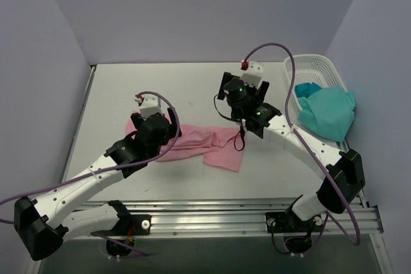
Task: Fold and stack the t-shirts
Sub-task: Move the tshirt to the center of the board, then flatten the tshirt out
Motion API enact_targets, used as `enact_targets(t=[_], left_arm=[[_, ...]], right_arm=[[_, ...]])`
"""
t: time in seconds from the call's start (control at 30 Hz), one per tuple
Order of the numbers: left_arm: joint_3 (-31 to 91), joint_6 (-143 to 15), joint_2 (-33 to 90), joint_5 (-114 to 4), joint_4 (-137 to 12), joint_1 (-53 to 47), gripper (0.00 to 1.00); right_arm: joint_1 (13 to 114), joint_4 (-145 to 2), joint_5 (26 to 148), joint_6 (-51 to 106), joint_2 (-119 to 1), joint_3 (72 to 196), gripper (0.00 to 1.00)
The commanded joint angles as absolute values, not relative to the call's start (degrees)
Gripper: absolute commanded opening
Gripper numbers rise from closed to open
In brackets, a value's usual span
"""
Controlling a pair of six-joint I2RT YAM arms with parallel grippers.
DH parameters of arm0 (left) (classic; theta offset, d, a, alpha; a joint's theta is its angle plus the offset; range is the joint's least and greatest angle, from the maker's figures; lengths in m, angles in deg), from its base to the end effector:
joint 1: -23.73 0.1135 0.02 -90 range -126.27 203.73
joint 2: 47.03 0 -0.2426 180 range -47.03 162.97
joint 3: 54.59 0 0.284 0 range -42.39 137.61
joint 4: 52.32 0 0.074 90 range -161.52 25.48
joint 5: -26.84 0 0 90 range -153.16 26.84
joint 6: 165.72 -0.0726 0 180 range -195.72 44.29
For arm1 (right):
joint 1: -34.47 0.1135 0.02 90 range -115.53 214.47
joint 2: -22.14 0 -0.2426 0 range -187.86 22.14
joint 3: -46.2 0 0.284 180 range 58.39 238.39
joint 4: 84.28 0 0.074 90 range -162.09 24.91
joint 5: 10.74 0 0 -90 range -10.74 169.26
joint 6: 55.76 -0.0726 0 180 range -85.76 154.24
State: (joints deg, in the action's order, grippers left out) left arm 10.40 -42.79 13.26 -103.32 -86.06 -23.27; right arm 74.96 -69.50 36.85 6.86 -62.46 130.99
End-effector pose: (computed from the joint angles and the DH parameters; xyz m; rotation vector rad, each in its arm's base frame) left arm 0.2361 -0.1846 0.2846 -0.1741 1.9477 -0.1871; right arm 0.3395 0.2255 0.3238 0.3101 1.7340 0.1850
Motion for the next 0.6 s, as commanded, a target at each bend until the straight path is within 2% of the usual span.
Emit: enact_targets(t=[0.0,0.2,0.37,0.57], left_arm=[[11.49,-39.25,11.60,-108.41,-88.33,-22.85,0.94],[9.29,-37.93,5.63,-111.05,-89.03,-21.71,0.94],[8.94,-33.63,1.40,-118.61,-94.66,-20.57,0.94],[5.69,-32.21,-3.17,-118.61,-93.25,-19.86,0.94]], right_arm=[[77.09,-77.86,45.93,2.60,-67.30,129.67,1.00],[81.75,-77.10,54.38,6.29,-86.10,145.21,1.00],[86.49,-77.80,58.34,4.71,-94.38,154.27,1.00],[93.18,-72.35,58.16,2.95,-100.81,163.06,1.00]])
